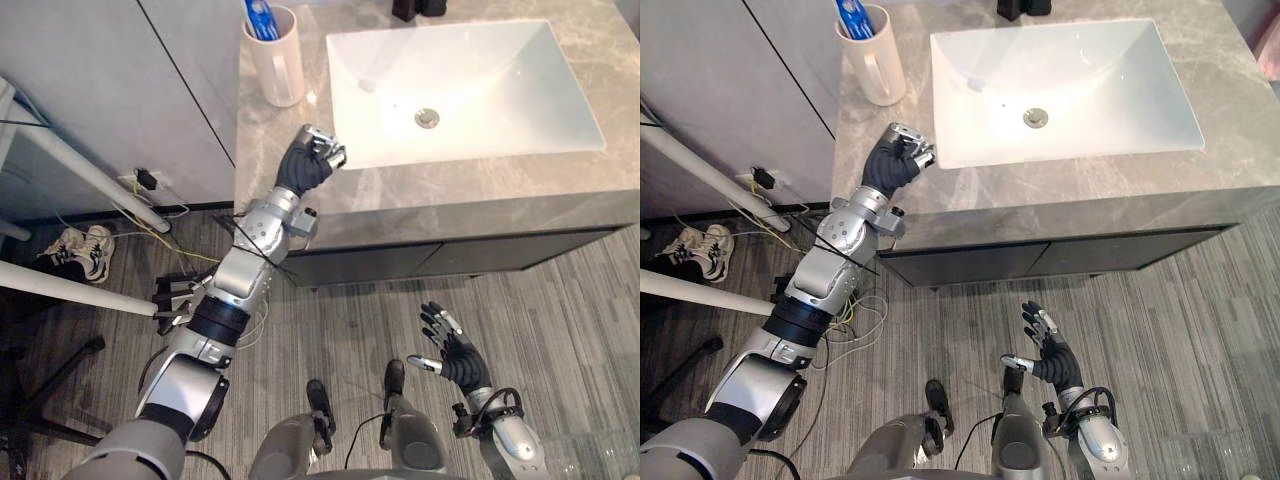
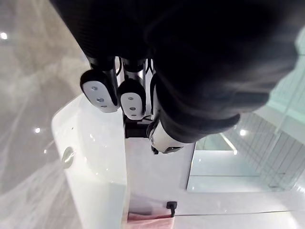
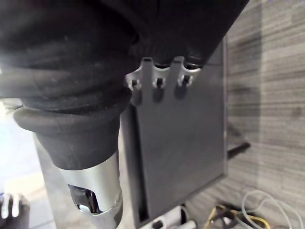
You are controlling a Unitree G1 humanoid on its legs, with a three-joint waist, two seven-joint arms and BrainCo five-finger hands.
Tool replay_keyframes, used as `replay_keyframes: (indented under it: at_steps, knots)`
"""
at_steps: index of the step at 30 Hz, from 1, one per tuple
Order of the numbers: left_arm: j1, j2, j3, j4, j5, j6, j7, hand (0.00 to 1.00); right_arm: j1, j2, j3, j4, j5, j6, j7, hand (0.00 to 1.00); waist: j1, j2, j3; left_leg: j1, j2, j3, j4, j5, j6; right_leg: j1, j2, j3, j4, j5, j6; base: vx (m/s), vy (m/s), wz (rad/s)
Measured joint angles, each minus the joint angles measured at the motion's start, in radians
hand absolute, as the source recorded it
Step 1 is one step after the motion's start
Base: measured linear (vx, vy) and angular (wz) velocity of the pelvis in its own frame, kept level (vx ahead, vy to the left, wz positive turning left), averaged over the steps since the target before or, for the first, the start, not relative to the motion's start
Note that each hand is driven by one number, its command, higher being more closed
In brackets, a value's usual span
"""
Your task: Organize washtable
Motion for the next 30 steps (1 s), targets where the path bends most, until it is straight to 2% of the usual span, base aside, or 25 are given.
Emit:
replay_keyframes:
  at_steps: [3,11,15,20,30]
  knots:
    - [-0.007,0.026,0.019,0.064,0.004,0.0,0.008,1.0,0.004,0.014,0.005,0.027,-0.013,0.004,0.0,0.0,-0.003,-0.02,-0.02,0.005,-0.002,0.0,-0.019,0.01,-0.004,-0.002,0.0,0.0,-0.001,0.0,0.0,0.0,0.0,0.0]
    - [-0.117,0.083,0.036,0.248,0.023,0.013,0.044,1.0,0.008,0.013,0.023,0.027,-0.022,0.016,-0.005,0.0,-0.021,-0.035,-0.028,-0.005,-0.007,0.008,-0.046,0.028,-0.003,-0.033,-0.001,0.01,0.005,0.002,-0.002,0.0,0.003,-0.04]
    - [-0.199,0.095,0.036,0.306,0.023,0.018,0.059,1.0,0.007,0.018,0.039,0.027,-0.022,0.018,-0.007,0.0,-0.025,-0.055,-0.024,-0.02,-0.006,0.032,-0.045,0.029,-0.003,-0.059,0.001,0.032,0.006,0.008,-0.005,0.0,0.005,-0.17]
    - [-0.301,0.103,0.035,0.381,0.023,0.02,0.069,1.0,0.0,0.021,0.04,0.021,-0.022,0.018,-0.014,0.0,-0.026,-0.093,-0.002,-0.045,0.0,0.052,-0.034,0.028,-0.003,-0.093,0.004,0.055,0.008,0.019,-0.011,-0.01,-0.001,-0.11]
    - [-0.396,0.123,0.035,0.437,0.031,0.021,0.089,1.0,-0.009,0.019,0.042,0.013,-0.019,0.016,-0.027,0.0,-0.033,-0.105,0.061,-0.074,0.007,0.059,-0.009,0.024,-0.001,-0.115,0.004,0.062,0.009,0.026,-0.015,0.0,0.0,-0.01]
